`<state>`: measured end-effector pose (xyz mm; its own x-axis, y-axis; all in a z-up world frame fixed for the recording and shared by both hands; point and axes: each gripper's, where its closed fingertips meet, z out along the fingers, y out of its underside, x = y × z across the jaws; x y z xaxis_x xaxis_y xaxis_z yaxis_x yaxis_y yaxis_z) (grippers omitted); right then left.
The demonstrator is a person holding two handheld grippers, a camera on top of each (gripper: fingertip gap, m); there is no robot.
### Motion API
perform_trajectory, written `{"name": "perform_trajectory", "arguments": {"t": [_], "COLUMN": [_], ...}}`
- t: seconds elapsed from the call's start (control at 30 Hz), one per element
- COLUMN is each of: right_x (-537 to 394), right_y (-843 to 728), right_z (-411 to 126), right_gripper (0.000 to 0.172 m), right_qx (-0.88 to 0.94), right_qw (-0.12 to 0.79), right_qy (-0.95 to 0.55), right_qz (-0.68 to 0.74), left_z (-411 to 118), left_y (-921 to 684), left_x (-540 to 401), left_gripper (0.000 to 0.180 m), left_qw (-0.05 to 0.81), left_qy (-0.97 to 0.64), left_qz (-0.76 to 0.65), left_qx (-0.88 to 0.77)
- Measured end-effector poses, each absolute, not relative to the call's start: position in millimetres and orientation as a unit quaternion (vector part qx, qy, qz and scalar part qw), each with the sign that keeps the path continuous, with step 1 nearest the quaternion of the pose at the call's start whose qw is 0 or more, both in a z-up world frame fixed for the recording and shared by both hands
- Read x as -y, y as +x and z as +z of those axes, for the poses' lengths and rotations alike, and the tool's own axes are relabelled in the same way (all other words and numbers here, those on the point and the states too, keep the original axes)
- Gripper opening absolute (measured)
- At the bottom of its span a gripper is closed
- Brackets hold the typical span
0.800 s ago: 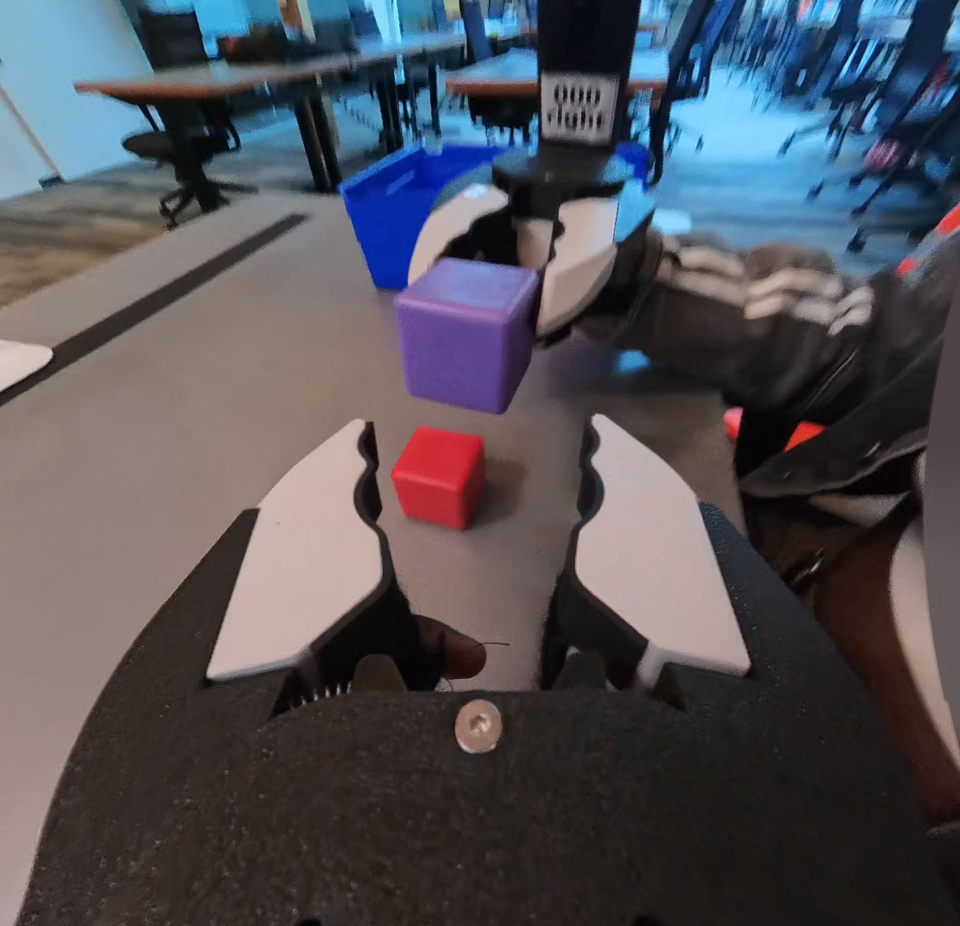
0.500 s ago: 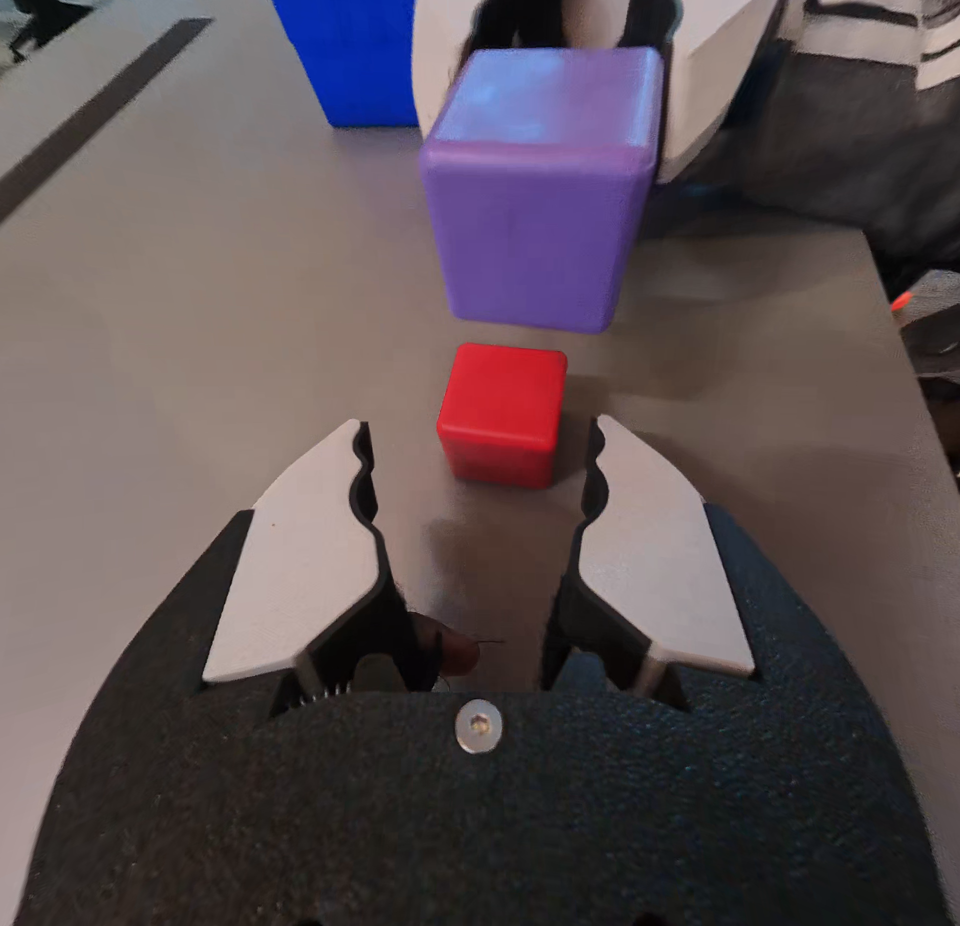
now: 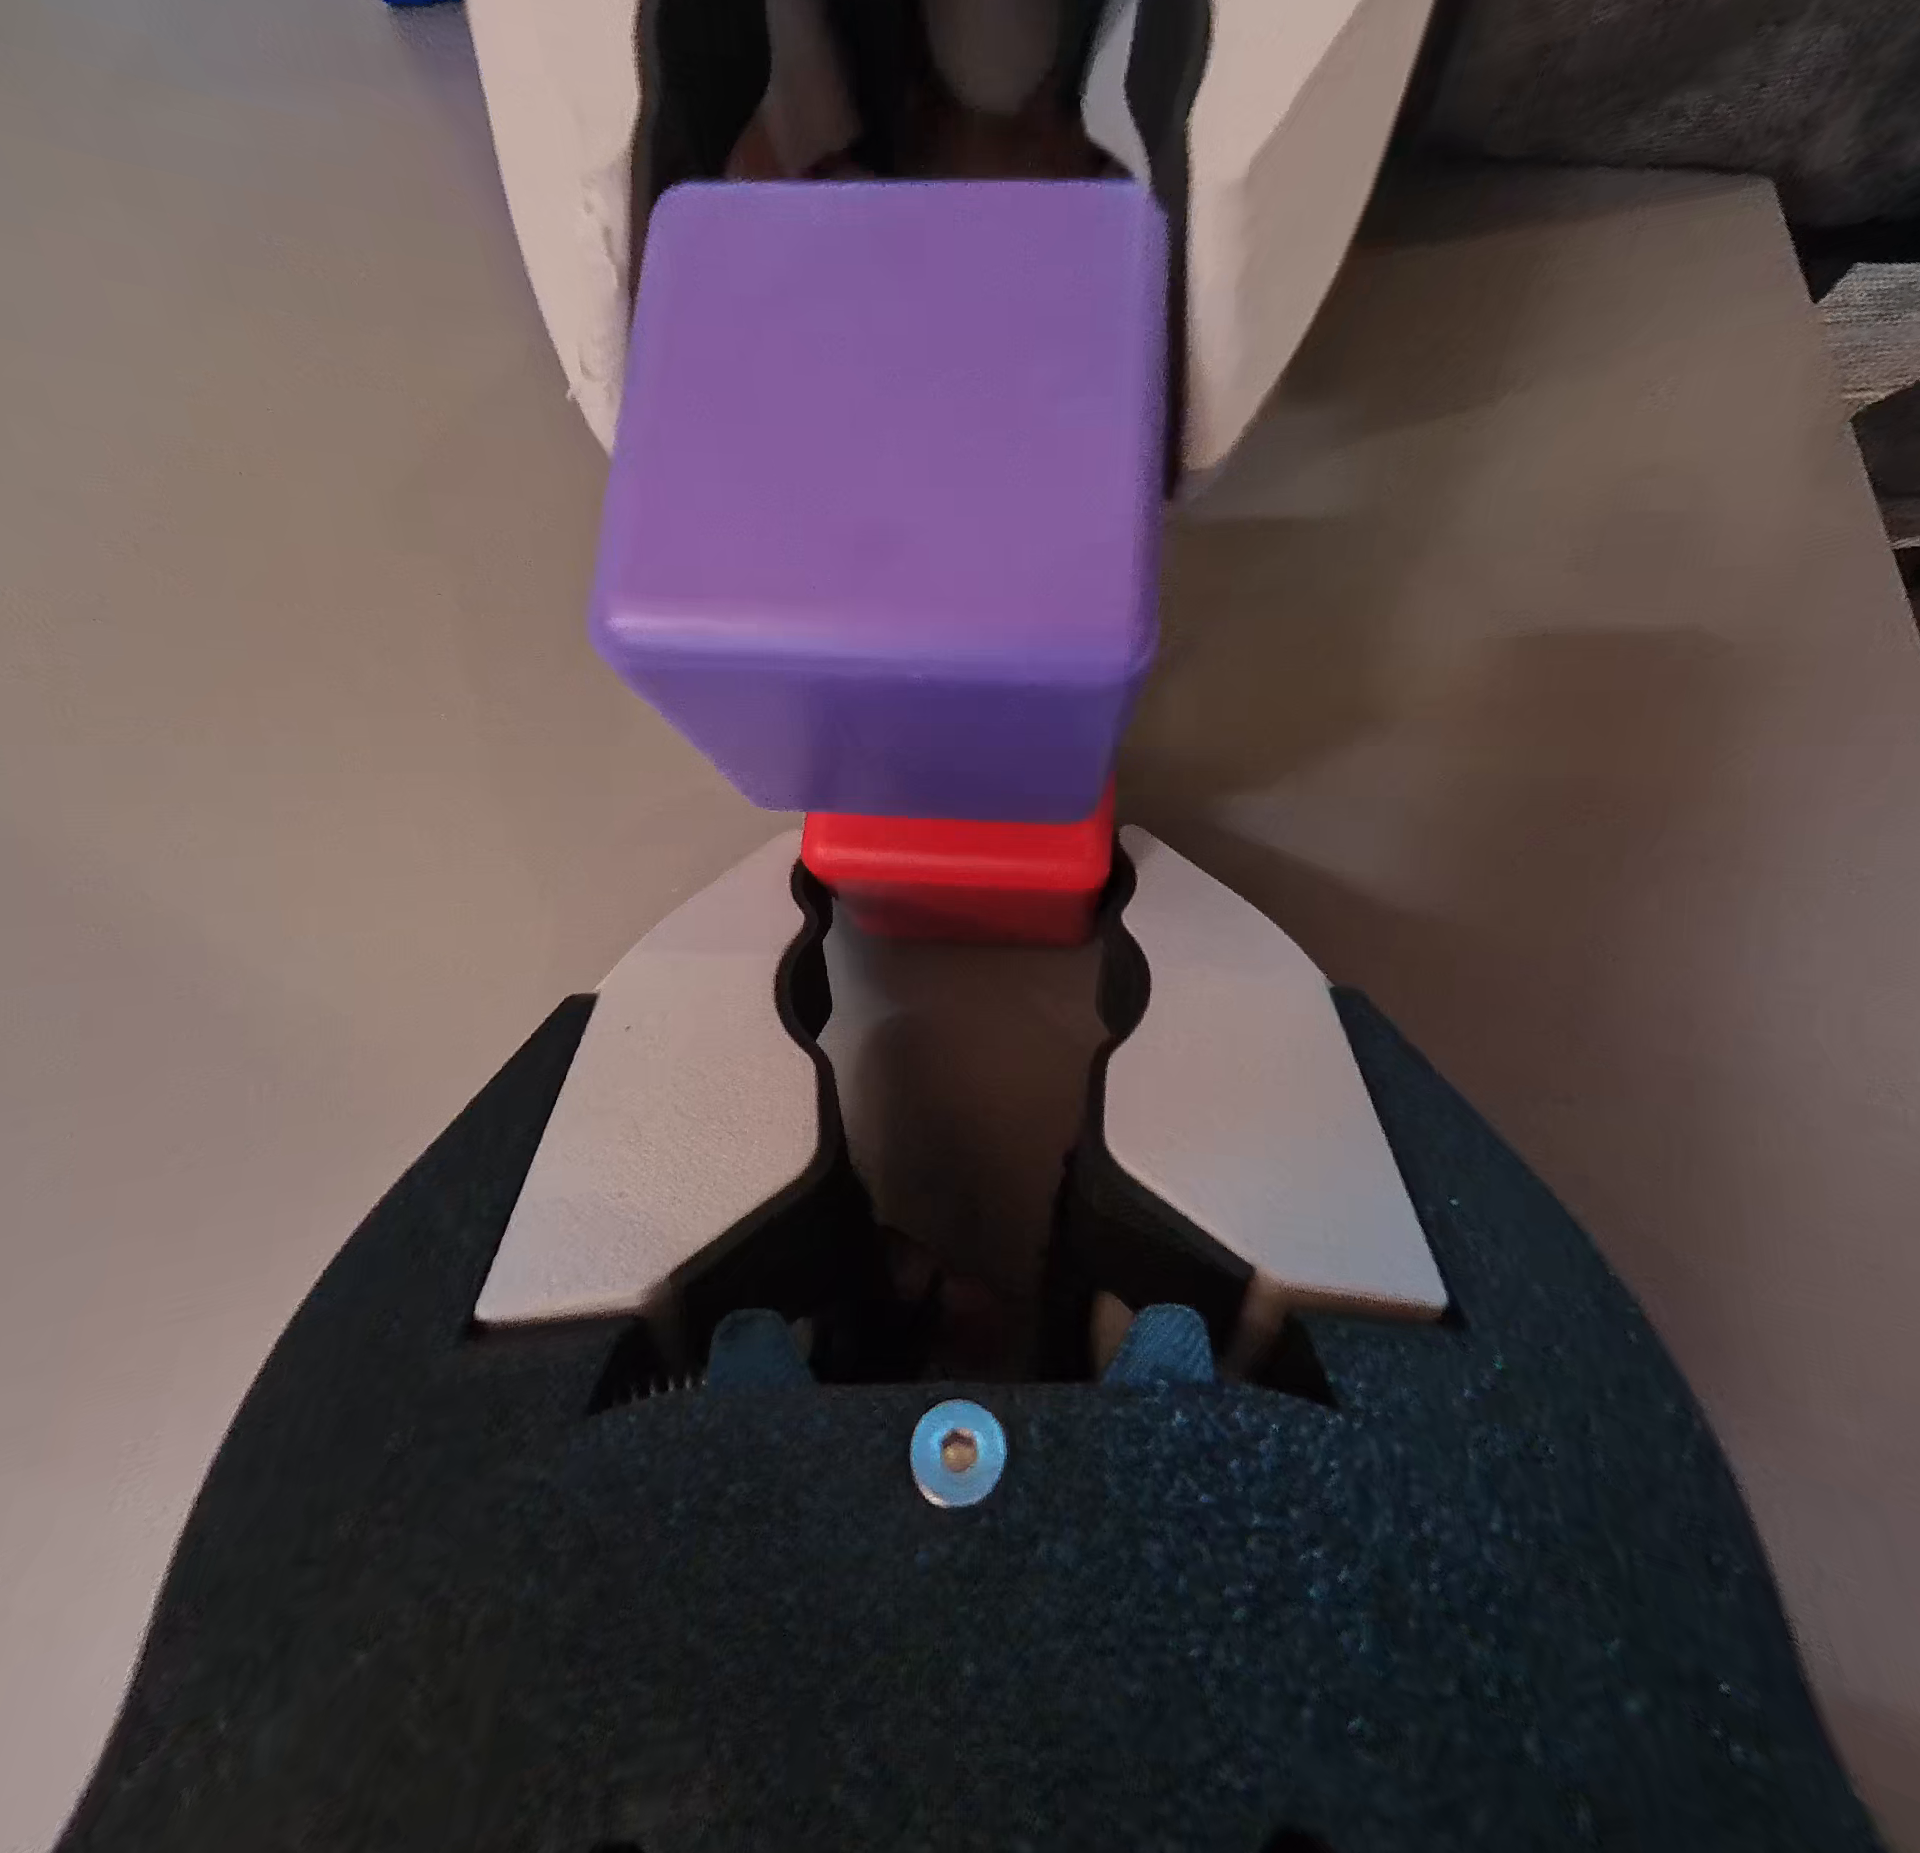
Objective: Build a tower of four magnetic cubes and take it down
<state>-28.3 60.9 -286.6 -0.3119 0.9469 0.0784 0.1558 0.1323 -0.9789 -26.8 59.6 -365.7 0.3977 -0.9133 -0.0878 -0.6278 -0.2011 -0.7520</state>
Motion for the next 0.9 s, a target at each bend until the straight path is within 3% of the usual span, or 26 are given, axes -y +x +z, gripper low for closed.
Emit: {"name": "perform_trajectory", "arguments": {"t": [0.9], "right_x": [-62], "right_y": [-30], "right_z": [-299], "right_gripper": [0.046], "right_qx": [0.642], "right_qw": [0.384], "right_qy": [-0.439], "right_qz": [0.498], "left_z": [-365], "left_y": [-27], "left_x": [-62], "left_gripper": [0.049], "left_qw": [0.376], "left_qy": [-0.752], "left_qz": [-0.182], "left_qx": [-0.509]}}
